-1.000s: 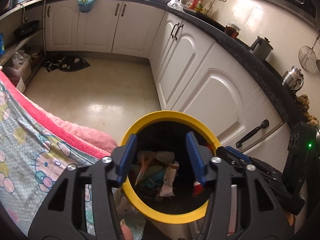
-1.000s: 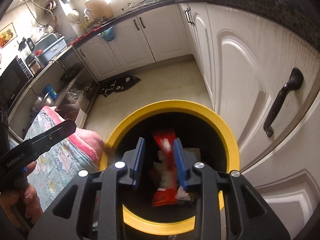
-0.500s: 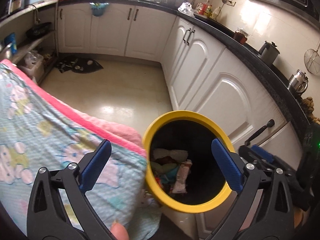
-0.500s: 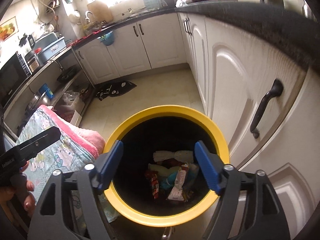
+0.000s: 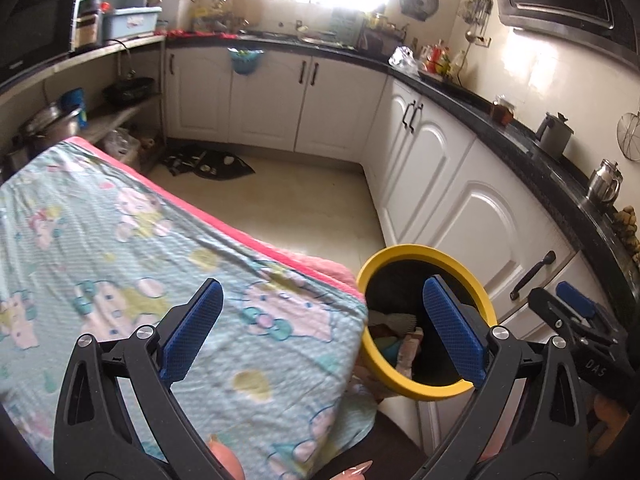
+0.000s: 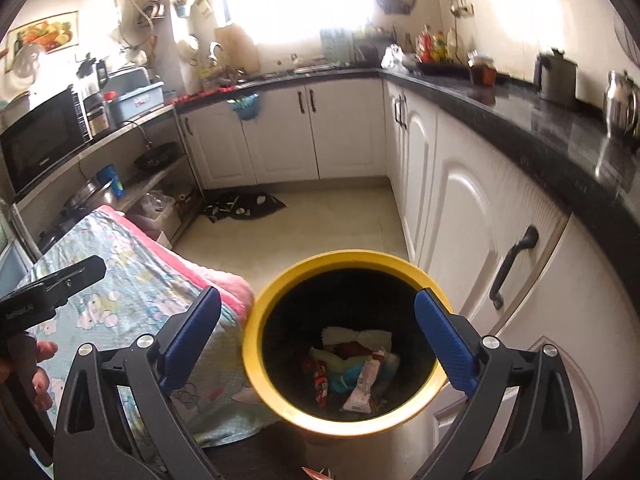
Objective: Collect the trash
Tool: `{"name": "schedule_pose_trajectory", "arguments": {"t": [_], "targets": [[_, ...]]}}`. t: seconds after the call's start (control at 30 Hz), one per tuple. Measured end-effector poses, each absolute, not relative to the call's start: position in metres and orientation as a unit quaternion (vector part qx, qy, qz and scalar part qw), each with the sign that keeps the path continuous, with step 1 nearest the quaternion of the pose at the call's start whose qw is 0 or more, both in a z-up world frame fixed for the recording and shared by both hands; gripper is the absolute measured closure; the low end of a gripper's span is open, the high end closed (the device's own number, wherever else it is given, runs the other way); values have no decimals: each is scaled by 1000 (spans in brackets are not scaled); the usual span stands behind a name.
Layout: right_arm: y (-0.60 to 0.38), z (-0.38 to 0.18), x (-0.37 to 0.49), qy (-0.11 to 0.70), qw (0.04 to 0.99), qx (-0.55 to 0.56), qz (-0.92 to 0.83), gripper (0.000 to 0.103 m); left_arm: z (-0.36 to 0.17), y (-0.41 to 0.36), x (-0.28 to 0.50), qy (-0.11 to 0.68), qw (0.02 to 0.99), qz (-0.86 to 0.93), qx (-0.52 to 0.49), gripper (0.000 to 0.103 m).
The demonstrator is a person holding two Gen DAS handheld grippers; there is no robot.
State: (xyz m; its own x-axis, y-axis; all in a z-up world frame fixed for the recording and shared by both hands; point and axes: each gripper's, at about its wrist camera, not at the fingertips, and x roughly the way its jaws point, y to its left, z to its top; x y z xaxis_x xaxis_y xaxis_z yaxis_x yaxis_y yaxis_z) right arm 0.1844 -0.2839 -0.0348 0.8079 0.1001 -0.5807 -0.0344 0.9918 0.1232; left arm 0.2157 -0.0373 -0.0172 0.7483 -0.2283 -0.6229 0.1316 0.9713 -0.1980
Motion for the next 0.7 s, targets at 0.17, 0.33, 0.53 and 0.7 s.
{"name": "schedule_pose_trajectory", "arguments": {"t": [0.17, 0.33, 0.53, 0.7], "targets": [[-270, -23, 167, 284, 957, 37, 39, 7, -10, -20, 192, 324, 940, -81, -72, 11], [-258, -19, 145, 270, 961, 29, 48, 6, -13, -14, 166, 315, 945, -72, -53, 11], [-242, -21, 111, 227, 972, 3, 63, 6, -19, -10, 136, 290, 955, -53, -39, 11], [-231, -25, 76, 167, 983, -7, 73, 6, -23, -11, 111, 259, 964, -45, -33, 11]]}}
